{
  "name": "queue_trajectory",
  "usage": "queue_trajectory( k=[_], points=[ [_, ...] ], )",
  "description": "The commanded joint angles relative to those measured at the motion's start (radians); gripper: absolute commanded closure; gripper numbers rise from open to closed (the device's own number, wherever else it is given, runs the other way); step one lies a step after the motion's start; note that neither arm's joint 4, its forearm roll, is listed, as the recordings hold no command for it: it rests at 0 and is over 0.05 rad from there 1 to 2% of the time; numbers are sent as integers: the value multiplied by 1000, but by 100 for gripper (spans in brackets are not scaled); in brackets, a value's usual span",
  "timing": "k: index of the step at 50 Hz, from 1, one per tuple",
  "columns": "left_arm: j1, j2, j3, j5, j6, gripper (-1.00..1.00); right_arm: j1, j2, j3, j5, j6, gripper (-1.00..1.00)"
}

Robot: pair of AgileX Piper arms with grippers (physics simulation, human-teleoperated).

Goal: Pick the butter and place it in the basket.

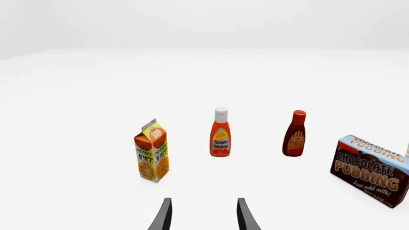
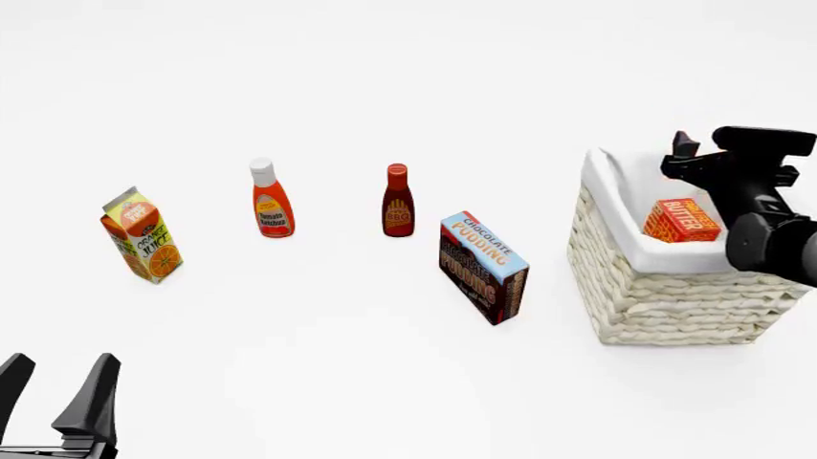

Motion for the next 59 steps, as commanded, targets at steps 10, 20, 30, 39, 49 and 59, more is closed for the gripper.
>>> queue_trajectory(
  k=[10,20,30,39,49,59],
  points=[
    [0,0,0,0,0,-100,3,-83,39,22,9,-100],
    [0,0,0,0,0,-100,10,-199,117,39,9,-100],
    [0,0,0,0,0,-100,26,-318,201,58,28,-100],
    [0,0,0,0,0,-100,50,-405,272,70,50,-100],
    [0,0,0,0,0,-100,91,-474,350,67,75,-100],
    [0,0,0,0,0,-100,140,-546,409,75,92,-100]
  ],
)
